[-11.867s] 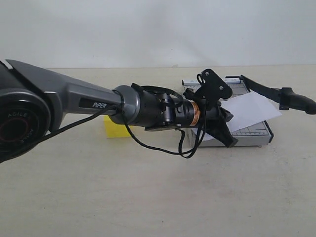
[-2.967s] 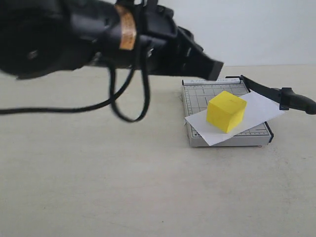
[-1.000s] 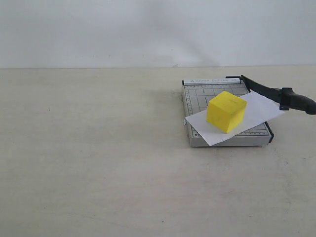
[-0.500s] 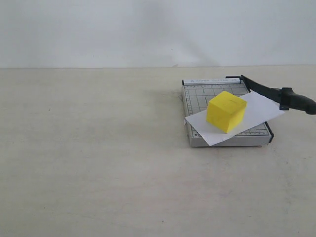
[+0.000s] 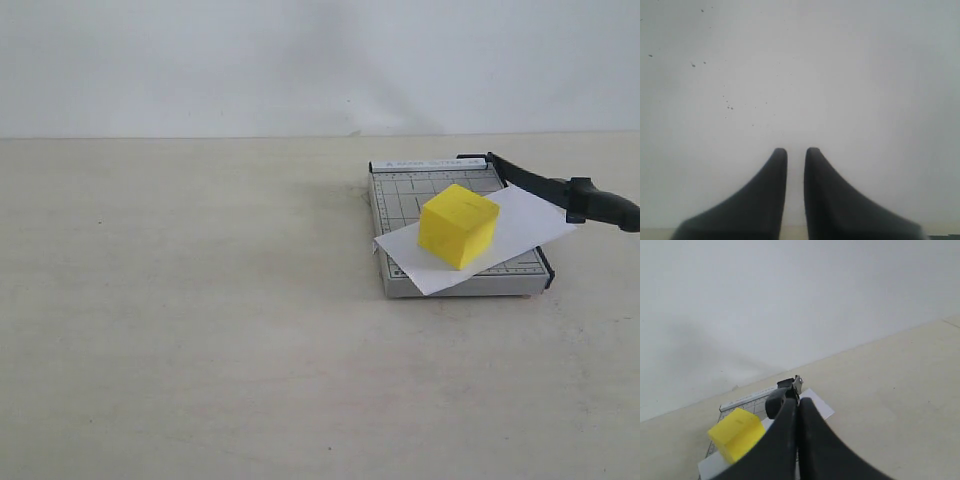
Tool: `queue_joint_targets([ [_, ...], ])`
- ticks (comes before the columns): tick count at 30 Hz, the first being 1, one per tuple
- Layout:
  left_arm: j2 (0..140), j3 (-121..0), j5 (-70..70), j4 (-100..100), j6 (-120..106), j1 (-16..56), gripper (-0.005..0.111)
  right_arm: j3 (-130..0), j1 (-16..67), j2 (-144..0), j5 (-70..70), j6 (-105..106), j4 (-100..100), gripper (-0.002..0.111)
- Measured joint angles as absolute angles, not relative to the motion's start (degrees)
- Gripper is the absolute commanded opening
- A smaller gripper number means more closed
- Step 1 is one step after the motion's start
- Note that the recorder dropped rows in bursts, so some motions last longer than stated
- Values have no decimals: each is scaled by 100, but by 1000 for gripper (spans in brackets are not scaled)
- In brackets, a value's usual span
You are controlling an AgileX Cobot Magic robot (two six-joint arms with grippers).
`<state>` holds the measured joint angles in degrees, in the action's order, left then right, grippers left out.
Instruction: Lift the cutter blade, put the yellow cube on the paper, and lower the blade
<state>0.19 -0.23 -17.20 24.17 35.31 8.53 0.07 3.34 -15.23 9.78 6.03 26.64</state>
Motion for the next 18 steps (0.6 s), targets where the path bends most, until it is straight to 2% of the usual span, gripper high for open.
queue_joint_targets([
  [4, 19, -23, -1720, 2417, 3531, 853, 13, 7, 334, -1523, 917, 487, 2664, 0],
  [8, 19, -23, -1451, 2435, 3531, 853, 13, -19, 334, -1523, 198, 774, 2664, 0],
  [10, 19, -23, -1013, 2435, 3531, 853, 13, -126, 334, -1546, 0, 857, 2664, 5],
  [12, 19, -23, -583, 2435, 3531, 853, 13, -239, 334, -1593, -157, 896, 2664, 16],
  [16, 19, -23, 158, 2567, 3531, 853, 13, -418, 334, -1714, -395, 961, 2664, 48],
  [18, 19, -23, 399, 2698, 3531, 853, 13, -494, 334, -1787, -444, 975, 2664, 56],
])
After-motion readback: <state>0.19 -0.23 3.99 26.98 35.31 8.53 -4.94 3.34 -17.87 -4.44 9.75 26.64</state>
